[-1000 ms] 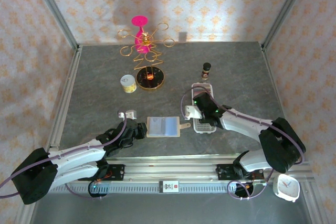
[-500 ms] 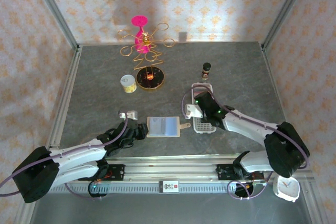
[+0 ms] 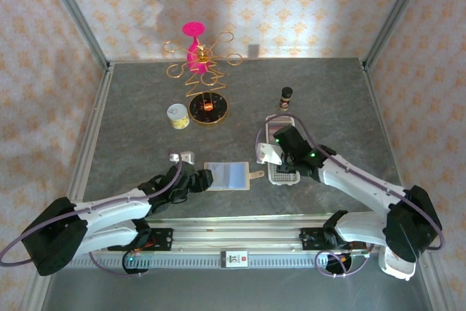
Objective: Put the credit cards into the card holder
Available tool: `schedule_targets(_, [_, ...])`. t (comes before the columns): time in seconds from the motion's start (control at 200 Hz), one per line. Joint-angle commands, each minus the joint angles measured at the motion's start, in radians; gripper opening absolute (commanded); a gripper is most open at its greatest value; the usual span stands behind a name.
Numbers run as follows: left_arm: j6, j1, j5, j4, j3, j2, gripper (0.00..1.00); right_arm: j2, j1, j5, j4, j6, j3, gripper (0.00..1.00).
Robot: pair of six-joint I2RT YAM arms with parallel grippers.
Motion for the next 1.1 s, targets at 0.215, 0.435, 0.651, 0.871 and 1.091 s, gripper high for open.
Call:
schedule_targets(0.215, [0.051,-0.001,0.053,-0.026,0.073,0.069,0.69,-0.091,0.018,-0.284,0.070,0.664,0.124,0.00])
schedule_targets(0.435, [0.053,-0.001,0.043,-0.041,0.094,0.132,0.62,-0.024,0.027,-0.485,0.473,1.392,-0.009,0.00])
schedule_targets(0.651, [0.074,-0.002,0.033,-0.080,0.129,0.188,0.61,0.076,0.110,-0.409,0.734,1.743,-0.174,0.00])
schedule_targets(0.871, [0.083,-0.001,0.023,-0.093,0.145,0.188,0.66,0.208,0.181,-0.344,0.770,1.826,-0.175,0.00])
schedule_targets(1.091, [0.097,-0.003,0.008,-0.129,0.174,0.236,0.64,0.298,0.185,-0.335,0.806,1.866,-0.151,0.00])
